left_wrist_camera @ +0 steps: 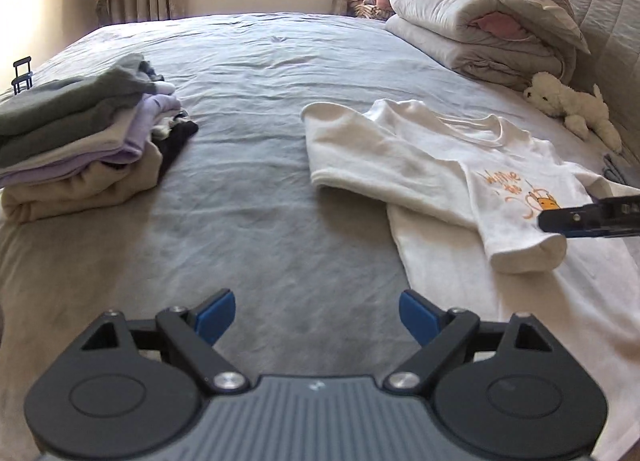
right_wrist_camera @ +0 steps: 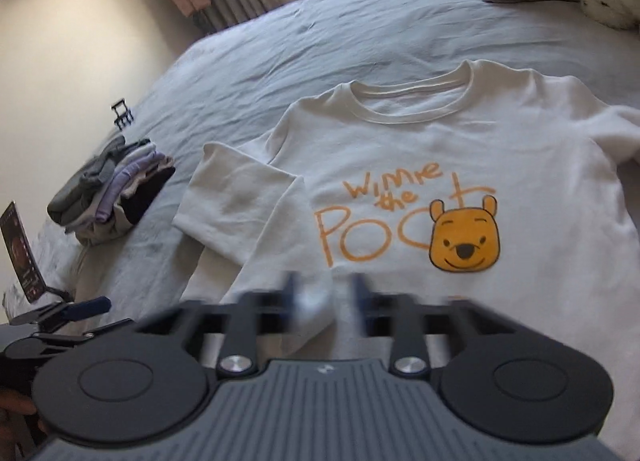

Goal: Fold clothes
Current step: 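Open the right gripper and withdraw it from the folded sleeve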

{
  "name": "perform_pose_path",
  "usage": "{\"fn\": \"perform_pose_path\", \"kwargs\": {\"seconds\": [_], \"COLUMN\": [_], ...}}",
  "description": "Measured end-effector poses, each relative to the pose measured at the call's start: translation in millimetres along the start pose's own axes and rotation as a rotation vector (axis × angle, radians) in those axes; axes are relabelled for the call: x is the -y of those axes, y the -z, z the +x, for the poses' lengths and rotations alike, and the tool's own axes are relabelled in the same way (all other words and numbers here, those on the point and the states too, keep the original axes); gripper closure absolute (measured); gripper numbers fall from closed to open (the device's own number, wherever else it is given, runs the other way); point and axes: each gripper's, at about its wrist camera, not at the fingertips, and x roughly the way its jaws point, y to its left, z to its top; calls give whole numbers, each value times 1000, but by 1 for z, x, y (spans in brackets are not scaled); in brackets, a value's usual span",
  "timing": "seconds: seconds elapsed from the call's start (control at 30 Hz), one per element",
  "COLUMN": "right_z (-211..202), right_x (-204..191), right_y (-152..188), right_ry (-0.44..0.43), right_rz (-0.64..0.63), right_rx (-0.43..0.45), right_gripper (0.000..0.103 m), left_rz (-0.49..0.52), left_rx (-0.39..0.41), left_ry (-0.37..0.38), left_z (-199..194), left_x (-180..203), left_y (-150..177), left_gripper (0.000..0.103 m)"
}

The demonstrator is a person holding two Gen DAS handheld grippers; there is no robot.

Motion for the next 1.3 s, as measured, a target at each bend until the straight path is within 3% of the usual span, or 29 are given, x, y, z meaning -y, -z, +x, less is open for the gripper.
{"fn": "perform_pose_path", "kwargs": {"seconds": [0.07, 0.23, 0.37, 0.4, 0.47, 0.57, 0.67, 0.8, 0.9, 0.93, 1.03, 1.13, 1.2, 1.27, 1.3], "right_z": [-5, -3, 15, 18, 23, 21, 13, 12, 5, 2, -2, 6, 11, 16, 19], "right_x": [-6, -47, -67, -67, -65, -56, -47, -42, -40, -42, -59, -76, -77, -72, -70], "right_y": [3, 18, 31, 32, 33, 30, 21, 20, 20, 22, 34, 49, 50, 46, 44], "right_ry": [25, 74, 114, 125, 150, 168, 150, 185, 159, 142, 125, 112, 126, 152, 165], "right_rz": [-50, -340, -486, -488, -480, -428, -352, -333, -334, -353, -490, -635, -647, -624, -612], "right_rx": [36, 86, 51, 36, 21, 31, 49, 47, 82, 104, 130, 100, 76, 57, 48], "right_gripper": [48, 45, 46, 50, 72, 93, 95, 95, 95, 87, 41, 40, 52, 98, 102], "left_rz": [-14, -37, -22, -19, -15, -14, -11, 23, 45, 49, 52, 49, 41, 18, 14], "left_rx": [-4, -6, 4, 7, 15, 27, 39, 75, 91, 92, 90, 96, 108, 142, 149], "left_ry": [-8, -14, -6, -7, -7, -5, -8, 2, 6, 4, -5, -9, -6, 9, 16], "left_z": [4, 14, 18, 19, 20, 21, 24, 28, 31, 31, 34, 34, 33, 28, 27], "left_x": [2, 9, 17, 18, 20, 23, 26, 37, 44, 46, 47, 50, 50, 49, 49], "left_y": [-1, -5, -5, -5, -5, -6, -5, -1, 1, 1, 0, 1, 1, -1, -2], "left_gripper": [13, 13, 13, 13, 13, 13, 11, 10, 9, 9, 8, 6, 6, 6, 6]}}
